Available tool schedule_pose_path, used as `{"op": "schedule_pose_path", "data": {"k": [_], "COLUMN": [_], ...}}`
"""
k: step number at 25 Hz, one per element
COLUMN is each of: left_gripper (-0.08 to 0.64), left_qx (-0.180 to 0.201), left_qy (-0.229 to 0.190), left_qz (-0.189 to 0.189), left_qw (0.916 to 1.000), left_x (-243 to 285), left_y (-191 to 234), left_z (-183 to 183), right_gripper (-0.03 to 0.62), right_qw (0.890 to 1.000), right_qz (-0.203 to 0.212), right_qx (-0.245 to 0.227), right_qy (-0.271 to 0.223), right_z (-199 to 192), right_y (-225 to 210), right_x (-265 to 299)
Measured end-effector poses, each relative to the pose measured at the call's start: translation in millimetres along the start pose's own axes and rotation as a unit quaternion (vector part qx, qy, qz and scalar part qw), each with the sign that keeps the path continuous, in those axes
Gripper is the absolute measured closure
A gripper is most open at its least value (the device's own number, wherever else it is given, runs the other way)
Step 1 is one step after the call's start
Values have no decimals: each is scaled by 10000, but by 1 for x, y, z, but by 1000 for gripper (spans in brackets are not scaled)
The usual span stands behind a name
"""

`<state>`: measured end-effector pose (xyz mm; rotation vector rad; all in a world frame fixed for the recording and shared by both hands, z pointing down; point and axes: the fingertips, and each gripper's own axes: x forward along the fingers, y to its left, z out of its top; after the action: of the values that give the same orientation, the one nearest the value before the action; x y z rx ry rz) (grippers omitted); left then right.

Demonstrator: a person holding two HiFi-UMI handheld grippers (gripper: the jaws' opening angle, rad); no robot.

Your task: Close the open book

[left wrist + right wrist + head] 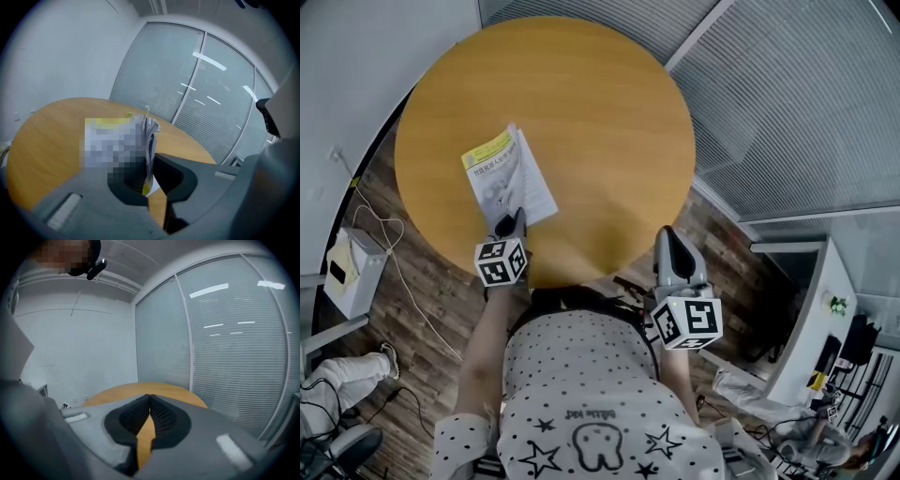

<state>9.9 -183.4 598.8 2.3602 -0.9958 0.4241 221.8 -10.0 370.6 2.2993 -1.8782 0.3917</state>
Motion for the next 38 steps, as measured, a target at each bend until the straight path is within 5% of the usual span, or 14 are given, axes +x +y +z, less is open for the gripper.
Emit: {"op": "schedule_pose_path", "data": {"k": [22, 38], "left_gripper": [500, 474], "left_qx": [1053, 1336], "left_qy": [978, 1165], "left_qz": [145, 261], "left_qw": [9895, 9838], "left_x": [27, 37], "left_y": [-9, -17], "left_z": [-24, -33], "right_gripper": [588, 588], "right_qw": [9999, 10000], "right_qz": [-104, -65], "right_qx": [32, 9], "right_qy": [-10, 43], "right_z": [0, -2], "right_y": [-6, -8], "right_x": [-3, -4]}}
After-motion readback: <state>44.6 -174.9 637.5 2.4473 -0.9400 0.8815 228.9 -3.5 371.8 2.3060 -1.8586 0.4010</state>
